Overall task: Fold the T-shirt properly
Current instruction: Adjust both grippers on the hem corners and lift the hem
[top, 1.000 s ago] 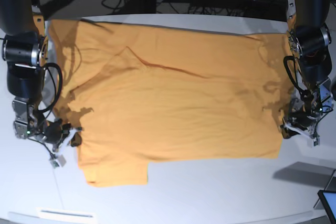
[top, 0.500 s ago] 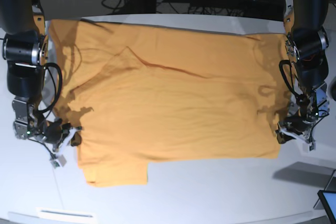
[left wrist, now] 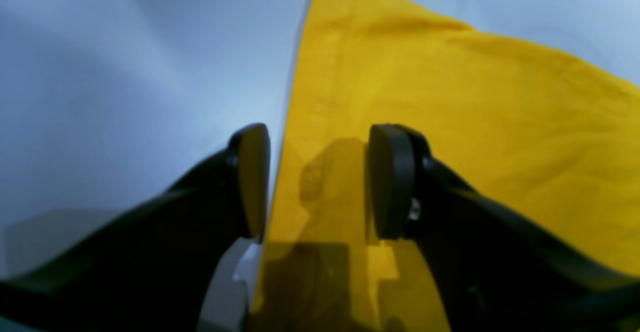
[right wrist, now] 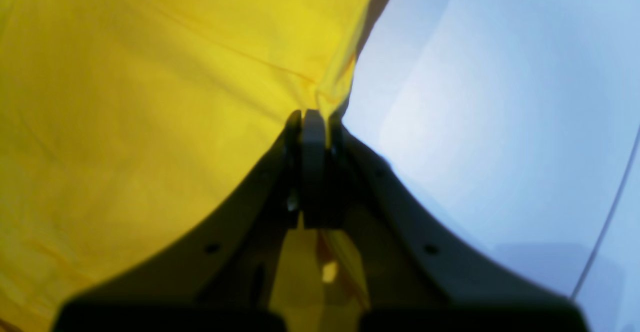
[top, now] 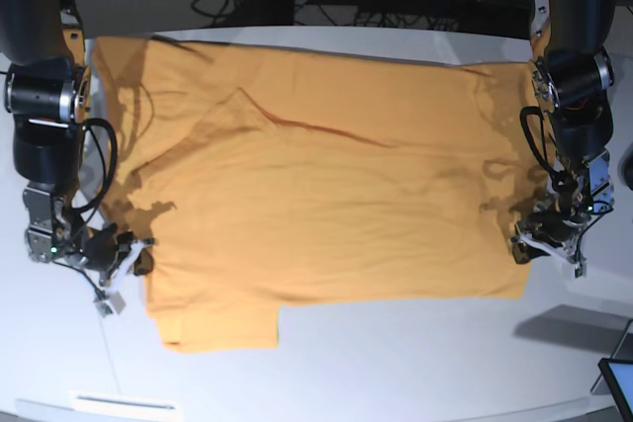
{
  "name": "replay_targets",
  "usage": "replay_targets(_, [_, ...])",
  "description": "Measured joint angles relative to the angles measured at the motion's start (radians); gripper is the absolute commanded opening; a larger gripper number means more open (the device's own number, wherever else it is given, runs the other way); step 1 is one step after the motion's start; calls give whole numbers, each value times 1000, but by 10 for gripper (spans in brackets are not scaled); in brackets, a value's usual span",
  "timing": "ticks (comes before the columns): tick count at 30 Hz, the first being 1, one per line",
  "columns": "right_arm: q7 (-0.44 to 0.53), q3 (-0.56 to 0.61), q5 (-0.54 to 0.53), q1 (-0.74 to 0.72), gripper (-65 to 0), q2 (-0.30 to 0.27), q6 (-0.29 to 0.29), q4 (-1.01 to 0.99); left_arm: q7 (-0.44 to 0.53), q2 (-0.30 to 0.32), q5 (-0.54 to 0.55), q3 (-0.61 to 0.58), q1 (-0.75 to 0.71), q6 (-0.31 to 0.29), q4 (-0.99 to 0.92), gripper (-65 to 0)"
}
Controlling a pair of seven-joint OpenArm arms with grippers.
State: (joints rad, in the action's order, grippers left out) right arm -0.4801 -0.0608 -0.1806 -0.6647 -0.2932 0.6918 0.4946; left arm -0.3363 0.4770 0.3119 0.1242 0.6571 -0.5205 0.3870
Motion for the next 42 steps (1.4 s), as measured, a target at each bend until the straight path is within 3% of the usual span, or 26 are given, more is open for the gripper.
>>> replay_targets(32, [0,0,0,0,-649,0,0,0,-1,10,0,5,-1,9,-3,-329])
replay_targets(35, [0,0,0,0,-649,0,0,0,1,37,3,7,-1,63,-3,-287])
replay_targets(42, [0,0,0,0,-649,0,0,0,11,47,6,2,-32,60,1,-259])
